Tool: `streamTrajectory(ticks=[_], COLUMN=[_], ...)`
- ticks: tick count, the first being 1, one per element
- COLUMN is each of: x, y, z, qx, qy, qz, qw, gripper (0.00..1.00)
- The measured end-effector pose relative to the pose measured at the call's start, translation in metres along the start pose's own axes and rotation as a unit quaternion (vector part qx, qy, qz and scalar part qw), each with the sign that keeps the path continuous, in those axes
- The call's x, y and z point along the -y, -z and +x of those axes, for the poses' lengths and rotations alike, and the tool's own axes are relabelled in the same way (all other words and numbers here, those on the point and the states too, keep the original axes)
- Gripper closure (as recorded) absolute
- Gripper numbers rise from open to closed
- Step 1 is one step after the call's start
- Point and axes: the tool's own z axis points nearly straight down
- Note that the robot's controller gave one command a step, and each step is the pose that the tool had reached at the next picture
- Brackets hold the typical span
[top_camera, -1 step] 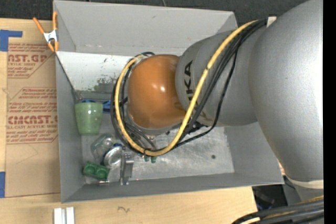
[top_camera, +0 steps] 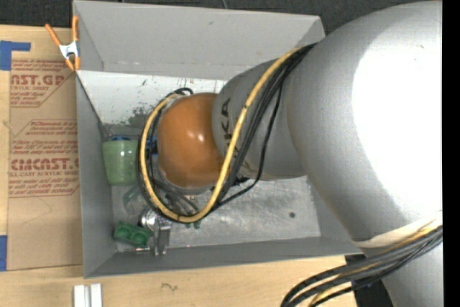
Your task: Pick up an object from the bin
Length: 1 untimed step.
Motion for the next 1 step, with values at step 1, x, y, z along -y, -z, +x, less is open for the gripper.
streamTrajectory(ticks=[1], x=[-0.0010], y=[0.0004], z=[-0.0021], qx=[0.0040], qy=[0.000], qz=[-0.002], qw=[1.0000], gripper=[1.00])
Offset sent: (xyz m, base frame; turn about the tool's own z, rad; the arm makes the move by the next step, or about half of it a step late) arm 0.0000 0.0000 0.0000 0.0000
